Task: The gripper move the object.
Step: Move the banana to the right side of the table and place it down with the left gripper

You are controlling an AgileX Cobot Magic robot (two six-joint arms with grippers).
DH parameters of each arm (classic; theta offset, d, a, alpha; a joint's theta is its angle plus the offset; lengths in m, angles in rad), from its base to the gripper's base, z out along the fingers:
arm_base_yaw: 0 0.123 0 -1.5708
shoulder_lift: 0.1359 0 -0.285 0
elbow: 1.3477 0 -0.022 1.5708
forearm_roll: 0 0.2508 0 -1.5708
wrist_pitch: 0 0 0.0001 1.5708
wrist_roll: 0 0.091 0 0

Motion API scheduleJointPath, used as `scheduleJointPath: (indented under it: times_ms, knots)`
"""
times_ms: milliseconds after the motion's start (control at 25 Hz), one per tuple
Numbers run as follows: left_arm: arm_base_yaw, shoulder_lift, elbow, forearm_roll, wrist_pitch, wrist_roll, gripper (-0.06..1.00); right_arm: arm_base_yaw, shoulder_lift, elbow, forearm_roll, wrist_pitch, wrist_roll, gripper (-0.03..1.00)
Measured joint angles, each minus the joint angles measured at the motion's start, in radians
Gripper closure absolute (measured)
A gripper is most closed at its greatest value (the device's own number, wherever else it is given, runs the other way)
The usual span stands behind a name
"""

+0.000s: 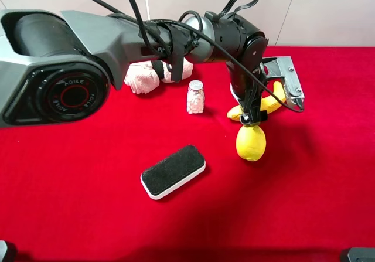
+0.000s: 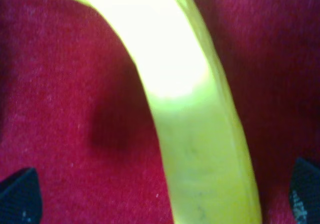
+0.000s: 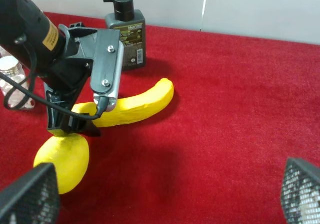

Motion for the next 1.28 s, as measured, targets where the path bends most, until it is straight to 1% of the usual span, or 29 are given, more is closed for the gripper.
scheduleJointPath:
  times_ms: [280, 480, 720, 840, 1120, 1280]
  knots:
    - [0.000, -0.009, -0.005, 0.016, 0.020, -0.039, -0.03, 0.000, 0.000, 0.000, 0.000, 0.000, 0.000, 0.27]
    - [0.000, -0.012, -0.046, 0.016, 0.065, -0.058, -0.03, 0.000, 0.000, 0.000, 0.000, 0.000, 0.000, 0.27]
    - [0.001, -0.012, -0.126, 0.015, 0.172, -0.105, -0.03, 0.000, 0.000, 0.000, 0.000, 0.000, 0.000, 0.27]
    - [0.001, -0.012, -0.174, 0.004, 0.245, -0.118, -0.03, 0.000, 0.000, 0.000, 0.000, 0.000, 0.000, 0.27]
    - [-0.009, -0.012, -0.282, -0.024, 0.428, -0.121, -0.03, 0.000, 0.000, 0.000, 0.000, 0.000, 0.000, 0.27]
    - [-0.027, -0.036, -0.307, -0.027, 0.488, -0.122, -0.04, 0.000, 0.000, 0.000, 0.000, 0.000, 0.000, 0.27]
